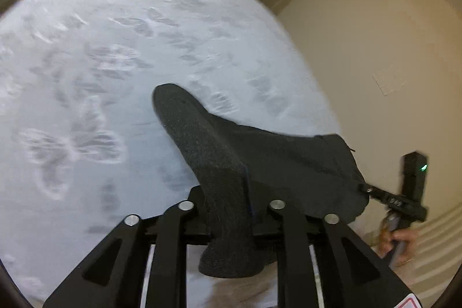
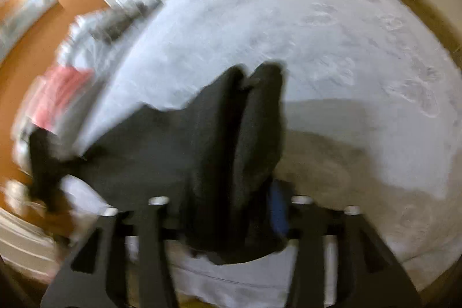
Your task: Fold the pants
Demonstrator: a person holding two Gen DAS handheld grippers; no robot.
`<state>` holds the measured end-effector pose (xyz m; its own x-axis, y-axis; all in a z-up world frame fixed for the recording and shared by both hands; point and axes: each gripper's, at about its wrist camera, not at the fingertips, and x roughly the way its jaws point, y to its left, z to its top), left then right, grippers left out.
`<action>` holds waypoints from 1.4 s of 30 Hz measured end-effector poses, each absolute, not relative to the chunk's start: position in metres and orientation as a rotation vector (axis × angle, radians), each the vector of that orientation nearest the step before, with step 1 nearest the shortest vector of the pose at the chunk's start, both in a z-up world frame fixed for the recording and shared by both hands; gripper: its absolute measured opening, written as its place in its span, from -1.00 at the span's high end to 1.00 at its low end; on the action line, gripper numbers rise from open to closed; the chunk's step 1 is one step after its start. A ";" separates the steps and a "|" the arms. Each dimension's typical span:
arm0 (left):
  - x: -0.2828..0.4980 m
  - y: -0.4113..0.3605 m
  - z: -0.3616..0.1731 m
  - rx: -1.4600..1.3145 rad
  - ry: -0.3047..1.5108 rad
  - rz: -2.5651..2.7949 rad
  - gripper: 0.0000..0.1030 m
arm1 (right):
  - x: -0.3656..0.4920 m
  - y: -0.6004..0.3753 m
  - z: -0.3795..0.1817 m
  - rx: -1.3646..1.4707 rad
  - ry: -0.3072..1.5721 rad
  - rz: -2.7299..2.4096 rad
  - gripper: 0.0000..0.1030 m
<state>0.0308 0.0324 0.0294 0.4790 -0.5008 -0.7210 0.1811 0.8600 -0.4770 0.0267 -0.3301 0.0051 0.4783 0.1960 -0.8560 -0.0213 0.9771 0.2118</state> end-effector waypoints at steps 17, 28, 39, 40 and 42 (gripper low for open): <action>-0.003 0.008 0.000 -0.010 0.854 -0.173 -0.26 | 0.048 -0.269 -0.003 0.106 1.018 0.194 0.57; -0.003 0.004 0.004 -0.026 0.838 -0.192 -0.40 | 0.025 -0.299 -0.021 0.150 1.017 0.011 0.27; -0.002 0.016 0.010 -0.072 0.818 -0.179 -0.46 | -0.016 -0.285 -0.033 0.213 1.023 0.065 -0.09; -0.001 0.018 0.010 -0.088 0.819 -0.181 -0.46 | -0.017 -0.283 -0.035 0.195 1.022 0.050 0.01; -0.001 0.021 0.011 -0.104 0.819 -0.182 -0.46 | -0.018 -0.286 -0.025 0.195 1.005 0.043 0.41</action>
